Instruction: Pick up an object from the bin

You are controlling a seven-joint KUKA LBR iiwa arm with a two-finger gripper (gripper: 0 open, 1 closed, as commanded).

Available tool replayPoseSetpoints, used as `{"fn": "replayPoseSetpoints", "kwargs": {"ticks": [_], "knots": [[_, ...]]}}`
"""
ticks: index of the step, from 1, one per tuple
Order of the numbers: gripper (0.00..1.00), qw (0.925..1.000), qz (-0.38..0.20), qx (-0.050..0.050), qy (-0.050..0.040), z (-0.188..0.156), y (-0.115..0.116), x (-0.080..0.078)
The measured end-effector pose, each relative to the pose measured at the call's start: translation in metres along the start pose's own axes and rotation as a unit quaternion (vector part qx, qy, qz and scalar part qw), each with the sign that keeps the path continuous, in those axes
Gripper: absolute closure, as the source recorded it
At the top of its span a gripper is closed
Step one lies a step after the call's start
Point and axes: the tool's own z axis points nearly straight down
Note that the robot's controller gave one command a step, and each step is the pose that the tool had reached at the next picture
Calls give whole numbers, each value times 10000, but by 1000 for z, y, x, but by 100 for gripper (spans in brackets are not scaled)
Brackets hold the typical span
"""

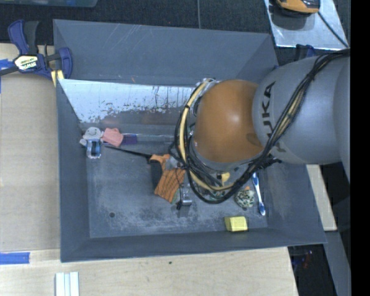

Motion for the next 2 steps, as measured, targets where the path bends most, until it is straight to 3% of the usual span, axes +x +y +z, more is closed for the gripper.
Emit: {"fn": "replayPoseSetpoints", "kwargs": {"ticks": [1,2], "knots": [[0,10000,5,-3,-26,-2,0,-2],[0,9954,-956,3,-68,65,-57,-69]]}}
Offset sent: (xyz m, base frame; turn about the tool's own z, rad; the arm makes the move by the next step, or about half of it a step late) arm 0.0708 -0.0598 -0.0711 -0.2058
